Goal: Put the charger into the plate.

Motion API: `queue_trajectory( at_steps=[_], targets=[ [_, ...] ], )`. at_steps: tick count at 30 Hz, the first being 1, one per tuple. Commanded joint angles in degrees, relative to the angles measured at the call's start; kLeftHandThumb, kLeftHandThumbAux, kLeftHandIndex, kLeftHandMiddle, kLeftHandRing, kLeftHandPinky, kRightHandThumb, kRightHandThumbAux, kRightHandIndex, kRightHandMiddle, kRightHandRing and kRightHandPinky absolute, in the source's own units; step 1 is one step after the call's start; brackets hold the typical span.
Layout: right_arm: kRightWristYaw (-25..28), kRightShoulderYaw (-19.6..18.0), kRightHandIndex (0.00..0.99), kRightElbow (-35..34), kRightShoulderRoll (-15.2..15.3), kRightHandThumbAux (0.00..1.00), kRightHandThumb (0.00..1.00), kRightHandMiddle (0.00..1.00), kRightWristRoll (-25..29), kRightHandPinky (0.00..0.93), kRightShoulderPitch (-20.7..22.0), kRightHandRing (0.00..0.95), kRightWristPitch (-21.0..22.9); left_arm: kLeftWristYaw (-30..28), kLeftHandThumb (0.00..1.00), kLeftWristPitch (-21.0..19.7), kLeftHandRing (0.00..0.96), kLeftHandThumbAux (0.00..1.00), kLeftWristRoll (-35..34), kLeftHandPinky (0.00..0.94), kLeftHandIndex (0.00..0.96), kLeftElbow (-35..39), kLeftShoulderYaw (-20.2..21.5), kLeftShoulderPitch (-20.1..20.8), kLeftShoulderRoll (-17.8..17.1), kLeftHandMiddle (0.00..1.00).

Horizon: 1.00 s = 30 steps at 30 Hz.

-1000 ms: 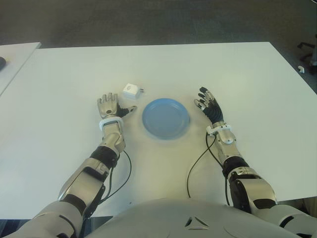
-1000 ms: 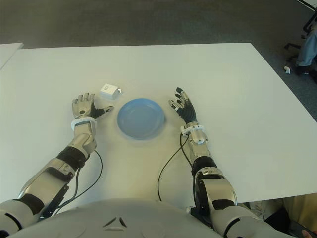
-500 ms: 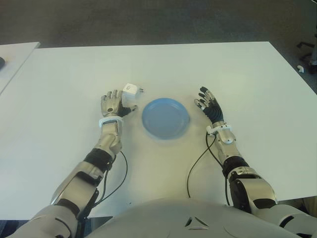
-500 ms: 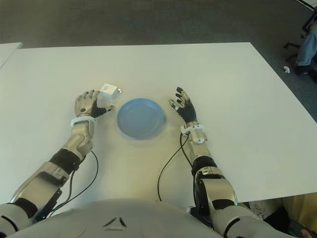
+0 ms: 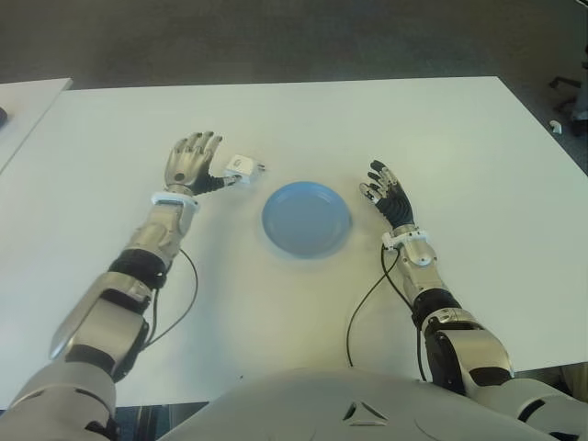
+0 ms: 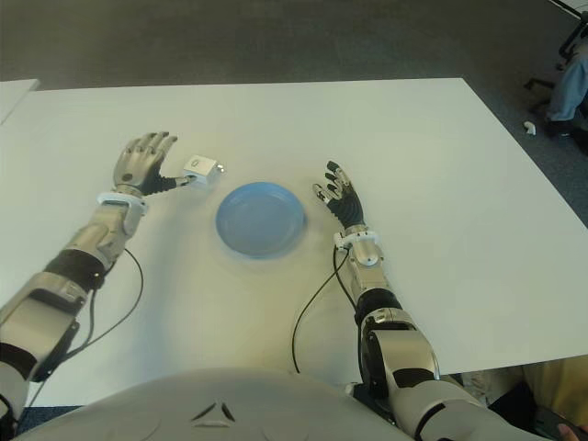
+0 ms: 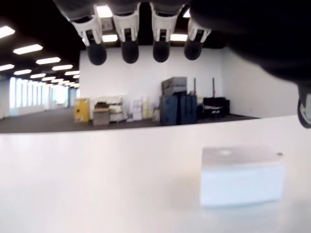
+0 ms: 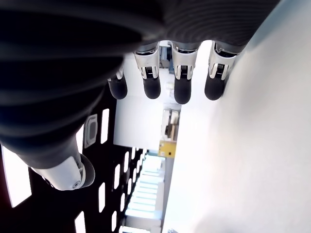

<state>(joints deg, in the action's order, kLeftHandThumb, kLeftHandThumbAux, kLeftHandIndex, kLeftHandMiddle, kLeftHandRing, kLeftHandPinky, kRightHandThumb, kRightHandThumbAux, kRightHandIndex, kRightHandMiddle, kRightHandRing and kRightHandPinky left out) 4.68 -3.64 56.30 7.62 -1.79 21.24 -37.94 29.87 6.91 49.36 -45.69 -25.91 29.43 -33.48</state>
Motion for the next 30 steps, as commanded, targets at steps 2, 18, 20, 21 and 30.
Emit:
queue_trajectory(
  at_steps=[2,18,20,21,30],
  targets=[
    [0.29,0.22,0.0,1.46,-0.63,0.631,0.126,0.083,-0.02,0.063,-1.4,0.091,0.84,5.39,0.161,5.87,0.0,0.315,2.67,0.0,0.0,-5.44,-2.95,2.43,-0.91,0.0],
    [0.86,0.36,0.0,2.44,-0.42,0.639,0.086,0.11,-0.27,0.056,-1.25,0.117,-0.58,11.26,0.129,12.04,0.0,0.299,4.64,0.0,0.0,-15.09,-7.53,6.94,-0.52,0.0],
    [0.83,0.4,0.0,2.4,-0.34,0.637,0.08,0.109,-0.35,0.048,-1.24,0.115,-0.59,10.99,0.127,12.49,0.0,0.298,4.66,0.0,0.0,-15.79,-7.95,7.22,-0.4,0.0],
    [0.83,0.41,0.0,2.4,-0.32,0.637,0.078,0.109,-0.38,0.047,-1.24,0.114,-0.6,10.96,0.126,12.63,0.0,0.297,4.64,0.0,0.0,-16.03,-8.09,7.32,-0.37,0.0],
    [0.92,0.5,0.0,2.36,-0.14,0.627,0.063,0.096,-0.42,0.042,-1.29,0.099,-0.57,6.83,0.106,16.01,0.0,0.305,3.83,0.0,0.0,-21.25,-10.24,8.08,1.19,0.0]
  ],
)
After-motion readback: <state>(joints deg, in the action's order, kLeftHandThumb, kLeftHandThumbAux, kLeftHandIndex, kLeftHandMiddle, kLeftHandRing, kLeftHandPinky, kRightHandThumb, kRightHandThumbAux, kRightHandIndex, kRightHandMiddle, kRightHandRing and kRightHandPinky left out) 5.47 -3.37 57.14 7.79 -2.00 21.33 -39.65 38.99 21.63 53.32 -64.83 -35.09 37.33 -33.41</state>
